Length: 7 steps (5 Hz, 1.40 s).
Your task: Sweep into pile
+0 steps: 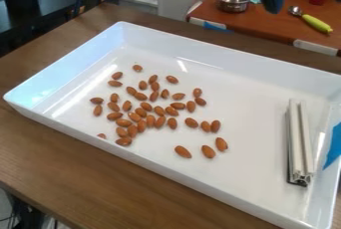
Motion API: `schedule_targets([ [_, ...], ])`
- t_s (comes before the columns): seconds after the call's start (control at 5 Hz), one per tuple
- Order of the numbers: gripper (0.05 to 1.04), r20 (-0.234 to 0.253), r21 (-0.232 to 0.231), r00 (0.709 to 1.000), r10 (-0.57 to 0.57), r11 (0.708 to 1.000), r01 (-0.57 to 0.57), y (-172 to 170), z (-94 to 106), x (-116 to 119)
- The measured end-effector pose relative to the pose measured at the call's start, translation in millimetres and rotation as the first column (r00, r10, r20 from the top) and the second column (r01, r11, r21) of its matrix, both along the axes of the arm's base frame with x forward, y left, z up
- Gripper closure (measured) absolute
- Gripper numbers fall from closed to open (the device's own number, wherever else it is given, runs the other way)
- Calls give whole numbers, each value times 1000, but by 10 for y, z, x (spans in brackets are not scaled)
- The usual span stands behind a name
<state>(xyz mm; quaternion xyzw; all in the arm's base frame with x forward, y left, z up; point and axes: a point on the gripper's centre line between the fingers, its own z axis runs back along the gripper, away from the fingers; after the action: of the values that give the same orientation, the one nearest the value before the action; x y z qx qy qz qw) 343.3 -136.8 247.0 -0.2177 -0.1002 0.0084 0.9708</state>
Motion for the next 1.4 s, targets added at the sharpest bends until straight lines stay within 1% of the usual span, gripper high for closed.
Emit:
schedule_targets([
  [0.2,84,-54,14,999,6,1000,-5,5,-184,0],
  [0.4,84,-31,57,999,23,998,-21,-88,-296,17],
  [0.6,84,8,135,1000,16,991,-17,-370,-548,-59],
  [0.8,84,33,184,999,38,982,-43,-565,-762,-57],
  [1.0,84,65,227,996,58,971,-71,-668,-962,7],
  [1.2,84,67,273,994,88,956,-103,-695,-1200,68],
  [1.4,84,63,279,994,94,954,-108,-648,-1235,99],
])
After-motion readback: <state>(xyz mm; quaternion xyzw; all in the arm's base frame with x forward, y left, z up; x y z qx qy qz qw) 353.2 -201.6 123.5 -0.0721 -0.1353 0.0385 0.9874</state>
